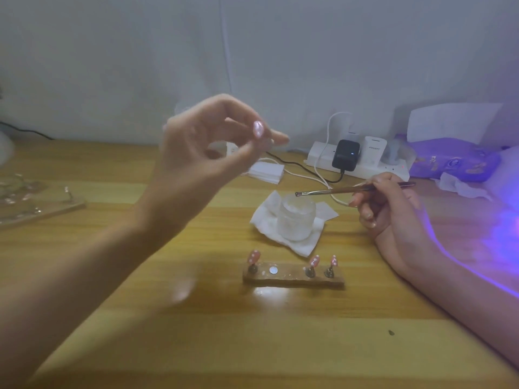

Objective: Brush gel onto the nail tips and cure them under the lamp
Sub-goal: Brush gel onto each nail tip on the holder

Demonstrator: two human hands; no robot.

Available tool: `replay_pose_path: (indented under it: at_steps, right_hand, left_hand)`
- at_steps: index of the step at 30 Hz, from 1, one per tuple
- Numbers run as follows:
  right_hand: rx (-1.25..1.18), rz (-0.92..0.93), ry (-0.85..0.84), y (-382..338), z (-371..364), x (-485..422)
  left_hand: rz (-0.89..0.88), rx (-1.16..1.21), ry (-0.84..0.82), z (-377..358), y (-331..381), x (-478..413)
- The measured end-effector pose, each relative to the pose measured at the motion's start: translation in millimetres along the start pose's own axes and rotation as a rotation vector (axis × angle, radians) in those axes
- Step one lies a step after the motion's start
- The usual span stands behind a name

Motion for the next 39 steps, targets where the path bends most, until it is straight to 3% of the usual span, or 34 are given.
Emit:
replay_pose_path:
  at_steps: [6, 13, 17, 26, 31, 36, 39]
  right_hand:
    - [0.019, -0.008, -0.014, 1, -2, 1]
    - [0.025, -0.029, -0.025, 2, -2, 0]
    - [0.031, -0.025, -0.040, 3, -1, 0]
    - [0.034, -0.034, -0.024, 4, 0, -1]
    - [0.005, -0.041, -0.014, 5, 1, -2]
    - [-0.021, -0.051, 0.007, 6, 3, -4]
    - [-0.038, -0.058, 0.013, 6, 3, -4]
  left_hand:
    - [-0.147, -0.290, -0.282, -30, 4, 46]
    - [0.058, -0.456, -0.358, -45, -19, 77]
    - [0.201, -0.360, -0.380, -43, -28, 79]
    - [0.299, -0.188, -0.456, -44, -33, 83]
    - [0.264, -0.265, -0.480, -42, -31, 81]
    - [0.049, -0.634, -0.503, -40, -13, 68]
    - [0.046, -0.668, -0.568, -50, -8, 62]
Point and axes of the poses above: each hand's wrist, its own x-axis away from the middle knuckle, its own z-axis out of the back of the hand, y = z × x, the point moved 5 cm from there along -x, towards the middle knuckle, and after that the axes turned 14 degrees about -x, right-handed, at the moved point
